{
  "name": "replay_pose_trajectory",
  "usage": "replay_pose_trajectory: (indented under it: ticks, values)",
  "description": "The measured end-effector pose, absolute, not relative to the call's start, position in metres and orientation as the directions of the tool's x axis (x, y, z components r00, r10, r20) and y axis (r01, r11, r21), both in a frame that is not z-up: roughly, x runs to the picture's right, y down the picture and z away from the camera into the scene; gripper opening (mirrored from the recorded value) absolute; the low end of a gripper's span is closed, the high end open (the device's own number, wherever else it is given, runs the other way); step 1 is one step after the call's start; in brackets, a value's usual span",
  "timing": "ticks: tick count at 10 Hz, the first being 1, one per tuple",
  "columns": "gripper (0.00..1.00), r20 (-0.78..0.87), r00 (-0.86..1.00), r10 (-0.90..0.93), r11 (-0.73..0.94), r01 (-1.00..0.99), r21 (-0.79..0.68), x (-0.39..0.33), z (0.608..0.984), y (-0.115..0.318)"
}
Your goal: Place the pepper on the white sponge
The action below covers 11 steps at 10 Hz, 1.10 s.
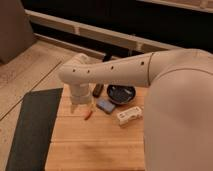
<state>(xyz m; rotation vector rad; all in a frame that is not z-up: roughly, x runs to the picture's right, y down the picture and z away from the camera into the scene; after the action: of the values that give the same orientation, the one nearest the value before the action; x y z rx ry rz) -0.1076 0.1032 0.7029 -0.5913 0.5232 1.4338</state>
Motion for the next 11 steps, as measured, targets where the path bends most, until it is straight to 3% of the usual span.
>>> replay_pose_trajectory:
  ticks: [8, 11]
  values:
    - [0.65, -0.644, 0.073, 0.761, 0.049, -0.997, -0.055, -0.107, 0.704, 0.099]
    - [0.65, -0.557, 0.098, 0.825, 0.043, -0.993, -0.110, -0.130, 0.715, 0.064]
